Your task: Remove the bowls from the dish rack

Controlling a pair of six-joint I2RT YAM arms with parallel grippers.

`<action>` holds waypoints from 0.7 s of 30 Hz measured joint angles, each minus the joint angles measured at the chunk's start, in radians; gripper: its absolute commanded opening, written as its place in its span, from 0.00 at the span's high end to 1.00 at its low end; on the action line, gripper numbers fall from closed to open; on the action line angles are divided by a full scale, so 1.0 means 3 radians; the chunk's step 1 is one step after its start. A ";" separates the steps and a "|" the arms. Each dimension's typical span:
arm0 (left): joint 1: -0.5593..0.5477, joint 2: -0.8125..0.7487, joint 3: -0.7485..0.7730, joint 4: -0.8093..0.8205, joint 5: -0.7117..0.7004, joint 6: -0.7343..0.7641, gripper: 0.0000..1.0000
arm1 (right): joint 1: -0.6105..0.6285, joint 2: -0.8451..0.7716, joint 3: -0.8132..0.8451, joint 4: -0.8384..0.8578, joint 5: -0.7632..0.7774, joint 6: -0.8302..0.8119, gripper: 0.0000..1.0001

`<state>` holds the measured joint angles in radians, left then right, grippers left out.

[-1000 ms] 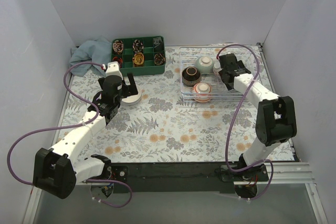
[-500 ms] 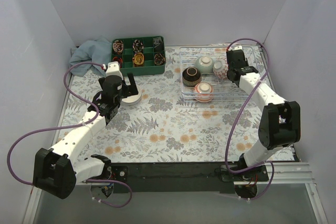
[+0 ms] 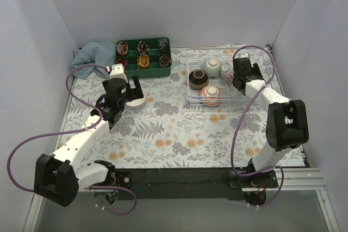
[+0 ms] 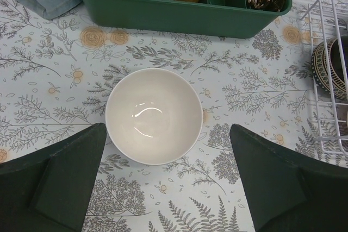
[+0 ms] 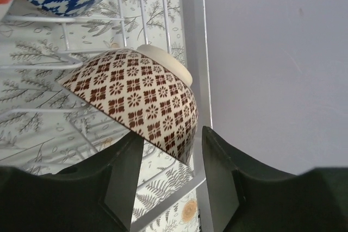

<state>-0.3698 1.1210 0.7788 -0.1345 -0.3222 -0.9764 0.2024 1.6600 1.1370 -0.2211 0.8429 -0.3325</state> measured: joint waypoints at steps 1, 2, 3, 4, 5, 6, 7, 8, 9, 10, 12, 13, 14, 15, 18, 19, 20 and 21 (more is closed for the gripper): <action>0.0000 -0.0004 0.0000 0.0000 0.0005 0.0000 0.02 | 0.0000 0.0027 -0.0036 0.0109 0.0042 -0.0065 0.48; 0.0000 -0.0010 0.0000 0.0000 0.0008 0.0000 0.02 | 0.0000 0.0052 -0.0083 0.0242 0.0090 -0.0141 0.49; 0.0000 -0.0015 0.0000 0.0001 0.0015 0.0000 0.02 | 0.0000 0.0074 -0.0128 0.0360 0.0135 -0.0212 0.50; 0.0000 -0.0020 0.0000 0.0001 0.0018 -0.0001 0.02 | 0.0000 0.0097 -0.0181 0.0487 0.0186 -0.0292 0.53; 0.0000 -0.0027 0.0000 0.0001 0.0024 -0.0001 0.02 | 0.0000 0.0118 -0.0230 0.0604 0.0229 -0.0361 0.55; 0.0000 -0.0029 0.0000 0.0001 0.0028 -0.0005 0.02 | 0.0001 0.0140 -0.0271 0.0713 0.0276 -0.0432 0.58; 0.0000 -0.0034 0.0000 0.0001 0.0031 -0.0010 0.02 | 0.0003 0.0155 -0.0304 0.0809 0.0329 -0.0497 0.64; 0.0000 -0.0038 0.0000 0.0001 0.0033 -0.0013 0.02 | 0.0004 0.0161 -0.0332 0.0885 0.0362 -0.0553 0.67; 0.0000 -0.0041 0.0000 0.0001 0.0036 -0.0015 0.02 | 0.0004 0.0165 -0.0362 0.0960 0.0409 -0.0623 0.71; 0.0000 -0.0045 0.0000 0.0001 0.0041 -0.0019 0.02 | 0.0003 0.0168 -0.0398 0.1026 0.0464 -0.0683 0.77; 0.0000 -0.0048 0.0000 0.0001 0.0051 -0.0024 0.02 | 0.0003 0.0184 -0.0443 0.1151 0.0579 -0.0800 0.85; 0.0000 -0.0051 0.0000 0.0003 0.0053 -0.0025 0.02 | 0.0003 0.0197 -0.0458 0.1211 0.0654 -0.0853 0.87; 0.0000 -0.0053 0.0000 0.0003 0.0055 -0.0027 0.02 | -0.0001 0.0207 -0.0469 0.1279 0.0701 -0.0894 0.89; 0.0000 -0.0055 0.0000 0.0003 0.0056 -0.0027 0.02 | -0.0001 0.0214 -0.0487 0.1369 0.0736 -0.0936 0.94; 0.0000 -0.0057 0.0000 0.0003 0.0066 -0.0033 0.02 | 0.0023 0.0225 -0.0587 0.1659 0.0821 -0.1085 0.99; 0.0000 -0.0058 0.0000 0.0003 0.0069 -0.0037 0.02 | 0.0029 0.0231 -0.0613 0.1743 0.0846 -0.1125 0.99; 0.0000 -0.0060 0.0000 0.0003 0.0072 -0.0038 0.02 | 0.0041 0.0242 -0.0635 0.1835 0.0874 -0.1191 0.99; 0.0000 -0.0060 0.0000 0.0003 0.0076 -0.0038 0.02 | 0.0055 0.0257 -0.0659 0.1960 0.0913 -0.1287 0.99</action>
<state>-0.3698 1.1030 0.7788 -0.1337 -0.2993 -0.9878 0.2188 1.7370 0.9394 0.3668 1.1168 -0.7185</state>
